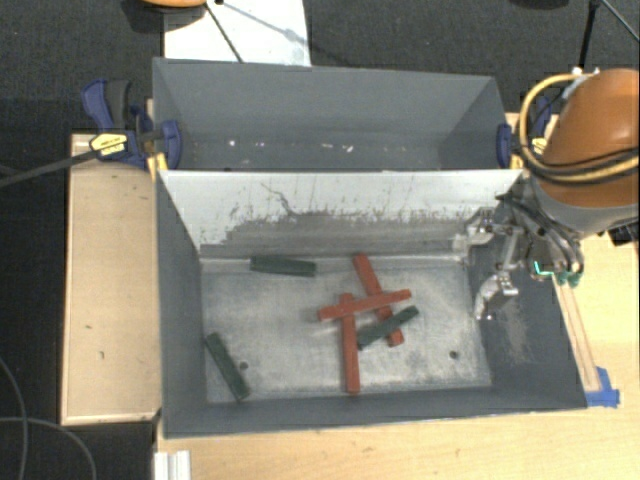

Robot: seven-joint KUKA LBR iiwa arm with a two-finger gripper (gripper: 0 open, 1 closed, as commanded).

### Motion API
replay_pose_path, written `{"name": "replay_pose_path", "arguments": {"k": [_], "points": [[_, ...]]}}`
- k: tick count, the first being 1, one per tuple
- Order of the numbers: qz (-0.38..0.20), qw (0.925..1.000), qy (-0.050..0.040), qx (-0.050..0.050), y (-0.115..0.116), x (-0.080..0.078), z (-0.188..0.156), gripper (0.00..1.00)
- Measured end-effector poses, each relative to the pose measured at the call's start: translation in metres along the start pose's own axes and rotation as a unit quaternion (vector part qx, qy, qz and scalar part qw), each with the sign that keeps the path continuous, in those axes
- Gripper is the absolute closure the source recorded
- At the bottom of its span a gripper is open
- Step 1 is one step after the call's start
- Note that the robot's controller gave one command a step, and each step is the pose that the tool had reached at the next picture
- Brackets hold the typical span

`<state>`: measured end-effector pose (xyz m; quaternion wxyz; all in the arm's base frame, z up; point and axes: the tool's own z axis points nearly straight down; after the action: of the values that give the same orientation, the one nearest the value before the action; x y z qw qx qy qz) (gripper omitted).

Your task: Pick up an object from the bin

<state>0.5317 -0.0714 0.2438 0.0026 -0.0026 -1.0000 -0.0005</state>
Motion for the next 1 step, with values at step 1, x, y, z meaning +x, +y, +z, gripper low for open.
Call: {"name": "replay_pose_path", "arguments": {"k": [1], "points": [[-0.001, 1.0000, -0.0042, 0.001, 0.0003, -0.0014, -0.0046, 0.00]]}}
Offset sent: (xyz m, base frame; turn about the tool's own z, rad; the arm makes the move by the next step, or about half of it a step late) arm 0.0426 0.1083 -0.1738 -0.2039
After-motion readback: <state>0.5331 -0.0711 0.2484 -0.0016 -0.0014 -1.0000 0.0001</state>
